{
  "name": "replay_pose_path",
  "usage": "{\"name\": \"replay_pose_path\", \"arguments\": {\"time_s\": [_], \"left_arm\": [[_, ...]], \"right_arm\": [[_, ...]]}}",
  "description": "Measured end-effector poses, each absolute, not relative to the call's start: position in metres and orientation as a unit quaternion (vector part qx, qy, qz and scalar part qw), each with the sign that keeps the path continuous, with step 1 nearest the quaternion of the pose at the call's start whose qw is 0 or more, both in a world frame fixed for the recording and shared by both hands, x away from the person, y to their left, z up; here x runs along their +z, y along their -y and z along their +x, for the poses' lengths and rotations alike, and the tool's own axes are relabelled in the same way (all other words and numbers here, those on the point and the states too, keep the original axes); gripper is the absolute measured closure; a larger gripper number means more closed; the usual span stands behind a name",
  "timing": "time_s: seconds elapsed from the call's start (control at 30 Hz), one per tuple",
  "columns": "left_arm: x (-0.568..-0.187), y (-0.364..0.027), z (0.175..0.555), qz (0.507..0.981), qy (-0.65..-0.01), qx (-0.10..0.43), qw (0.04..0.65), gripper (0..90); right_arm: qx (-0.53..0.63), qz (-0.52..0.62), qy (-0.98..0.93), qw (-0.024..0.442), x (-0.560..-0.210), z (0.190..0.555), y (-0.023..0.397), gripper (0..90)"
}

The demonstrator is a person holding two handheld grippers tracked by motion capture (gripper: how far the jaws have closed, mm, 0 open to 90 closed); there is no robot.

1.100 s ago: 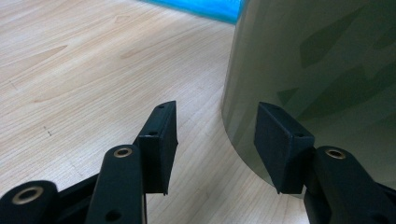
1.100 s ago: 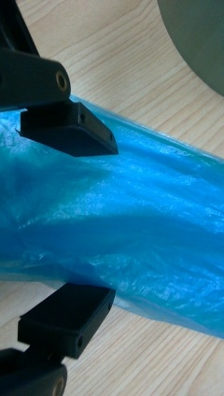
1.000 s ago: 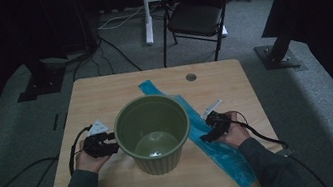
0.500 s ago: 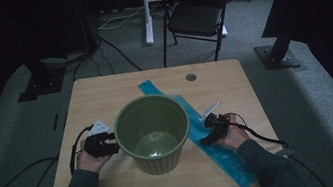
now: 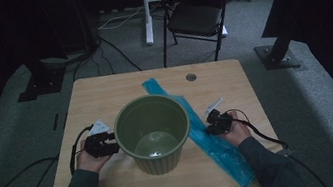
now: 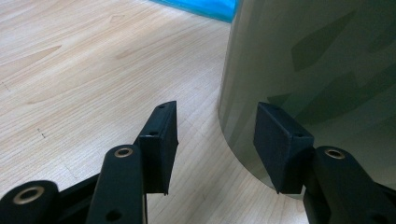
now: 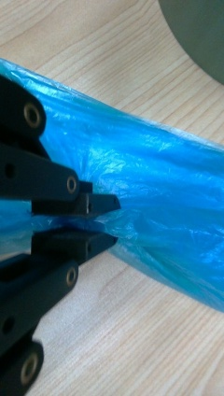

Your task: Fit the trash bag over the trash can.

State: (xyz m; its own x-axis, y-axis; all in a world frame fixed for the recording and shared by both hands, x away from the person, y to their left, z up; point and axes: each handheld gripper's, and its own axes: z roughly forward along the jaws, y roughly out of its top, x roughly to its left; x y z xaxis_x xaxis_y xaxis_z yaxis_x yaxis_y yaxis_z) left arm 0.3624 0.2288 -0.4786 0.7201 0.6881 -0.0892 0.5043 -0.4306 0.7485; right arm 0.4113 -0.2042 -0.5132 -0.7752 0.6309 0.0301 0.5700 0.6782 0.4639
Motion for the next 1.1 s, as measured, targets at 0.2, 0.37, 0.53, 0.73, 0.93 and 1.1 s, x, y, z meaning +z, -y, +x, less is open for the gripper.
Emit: {"name": "replay_pose_path", "arguments": {"time_s": [0.2,0.37,0.53,0.73,0.93,1.1], "left_arm": [[-0.478,-0.229,0.362,0.838,-0.355,0.115,0.397,49.6],[-0.478,-0.229,0.362,0.839,-0.354,0.115,0.397,49.7],[-0.478,-0.229,0.362,0.84,-0.352,0.115,0.397,49.7],[-0.478,-0.228,0.361,0.841,-0.352,0.117,0.393,49.6],[-0.477,-0.23,0.359,0.843,-0.348,0.114,0.394,49.8],[-0.475,-0.233,0.356,0.844,-0.343,0.106,0.399,50.3]], "right_arm": [[0.254,0.328,-0.907,0.075,-0.492,0.414,0.213,88.6],[0.276,0.317,-0.903,0.086,-0.464,0.418,0.216,89.0],[0.288,0.306,-0.903,0.093,-0.442,0.422,0.217,89.2],[0.319,0.301,-0.894,0.095,-0.42,0.425,0.216,89.2],[0.345,0.289,-0.888,0.097,-0.399,0.426,0.212,89.2],[0.362,0.276,-0.884,0.108,-0.38,0.427,0.208,89.1]]}}
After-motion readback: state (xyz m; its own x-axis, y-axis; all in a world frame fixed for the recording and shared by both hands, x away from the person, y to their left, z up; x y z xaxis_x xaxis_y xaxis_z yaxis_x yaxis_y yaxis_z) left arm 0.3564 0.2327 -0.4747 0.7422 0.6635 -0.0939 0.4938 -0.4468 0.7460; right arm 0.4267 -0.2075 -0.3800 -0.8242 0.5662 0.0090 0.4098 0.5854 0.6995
